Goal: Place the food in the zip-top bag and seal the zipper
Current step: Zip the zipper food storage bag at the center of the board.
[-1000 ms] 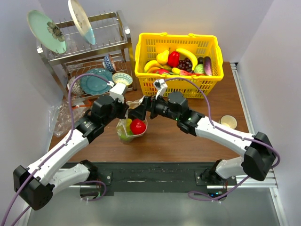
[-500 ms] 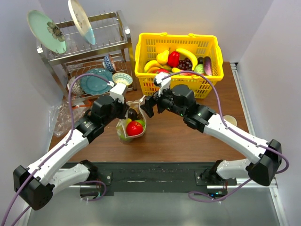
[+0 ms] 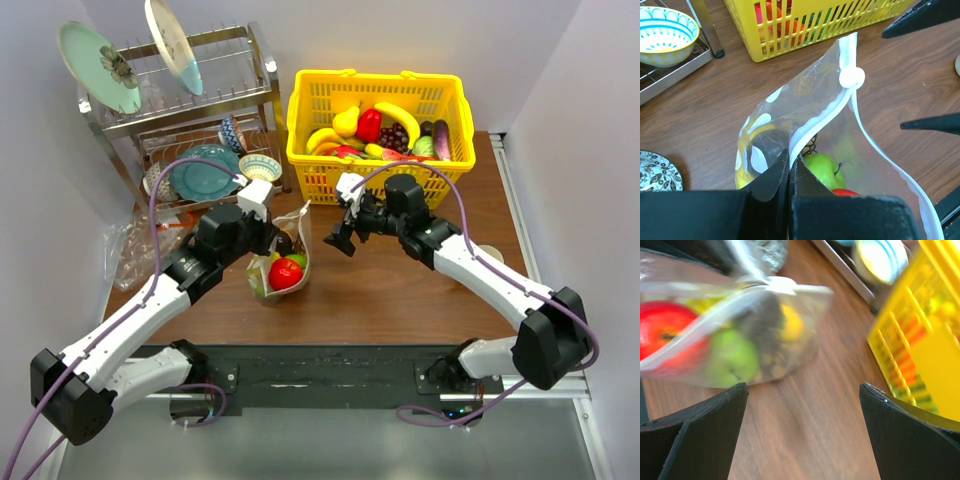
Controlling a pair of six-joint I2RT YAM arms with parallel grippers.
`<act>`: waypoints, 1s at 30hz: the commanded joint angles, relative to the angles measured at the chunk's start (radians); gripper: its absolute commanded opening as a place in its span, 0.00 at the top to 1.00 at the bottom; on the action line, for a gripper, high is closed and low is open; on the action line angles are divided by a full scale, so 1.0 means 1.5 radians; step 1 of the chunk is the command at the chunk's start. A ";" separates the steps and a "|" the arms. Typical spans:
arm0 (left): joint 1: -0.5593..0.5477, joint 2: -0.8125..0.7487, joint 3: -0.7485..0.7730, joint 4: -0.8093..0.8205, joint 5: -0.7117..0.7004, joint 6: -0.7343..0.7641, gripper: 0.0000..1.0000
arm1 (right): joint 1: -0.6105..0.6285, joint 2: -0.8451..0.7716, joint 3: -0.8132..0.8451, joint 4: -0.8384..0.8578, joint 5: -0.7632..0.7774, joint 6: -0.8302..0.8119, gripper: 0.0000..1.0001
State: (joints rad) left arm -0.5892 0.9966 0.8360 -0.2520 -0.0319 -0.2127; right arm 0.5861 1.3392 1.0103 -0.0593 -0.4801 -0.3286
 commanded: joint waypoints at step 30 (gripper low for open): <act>0.005 0.019 0.004 0.024 0.030 0.025 1.00 | -0.047 0.234 0.272 -0.129 -0.408 -0.284 0.81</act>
State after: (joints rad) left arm -0.5892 1.0195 0.8360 -0.2489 0.0288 -0.1902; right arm 0.5175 1.6978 1.3853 -0.1898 -1.0237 -0.7021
